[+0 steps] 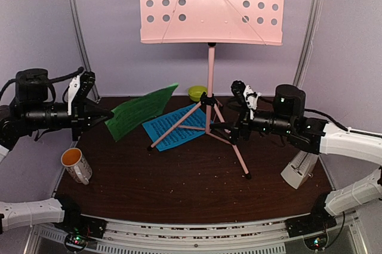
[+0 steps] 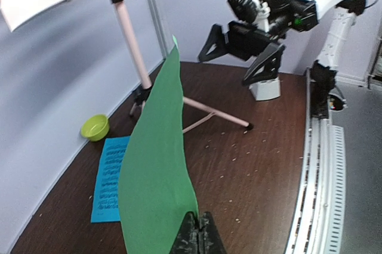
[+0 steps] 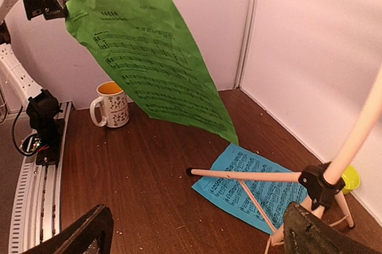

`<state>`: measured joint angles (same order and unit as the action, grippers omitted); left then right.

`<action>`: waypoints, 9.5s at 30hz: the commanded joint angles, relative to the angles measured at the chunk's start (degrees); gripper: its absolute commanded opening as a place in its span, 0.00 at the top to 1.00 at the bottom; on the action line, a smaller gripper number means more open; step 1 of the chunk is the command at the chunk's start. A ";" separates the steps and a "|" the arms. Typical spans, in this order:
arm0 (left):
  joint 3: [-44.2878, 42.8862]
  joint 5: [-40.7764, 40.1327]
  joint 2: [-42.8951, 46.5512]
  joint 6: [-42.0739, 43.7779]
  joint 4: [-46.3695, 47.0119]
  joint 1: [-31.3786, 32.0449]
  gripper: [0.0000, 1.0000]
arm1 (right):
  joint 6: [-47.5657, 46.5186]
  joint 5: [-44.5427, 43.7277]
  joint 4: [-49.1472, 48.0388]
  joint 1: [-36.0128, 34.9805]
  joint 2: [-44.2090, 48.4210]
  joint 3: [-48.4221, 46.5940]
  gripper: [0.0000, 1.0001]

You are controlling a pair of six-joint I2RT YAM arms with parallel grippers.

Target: Set up the instrument practice props

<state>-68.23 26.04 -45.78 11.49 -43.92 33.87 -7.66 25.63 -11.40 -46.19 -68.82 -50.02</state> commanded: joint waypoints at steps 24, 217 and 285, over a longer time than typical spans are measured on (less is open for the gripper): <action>-7.78 23.56 -8.07 2.27 2.35 0.68 1.00 | -7.45 -6.28 10.75 -13.66 -5.23 -17.59 0.74; -25.21 -24.17 -43.19 -0.05 77.57 14.05 1.00 | -12.90 -23.38 -7.18 -4.35 -31.07 -70.68 0.95; 21.27 -17.50 -32.17 -59.57 59.93 -16.92 0.35 | 8.69 -33.45 5.00 -3.39 11.18 -3.45 0.00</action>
<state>-49.15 6.66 -76.55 -42.44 14.02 17.12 -1.78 -8.38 -7.11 -49.82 -58.35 -57.28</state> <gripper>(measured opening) 0.649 0.999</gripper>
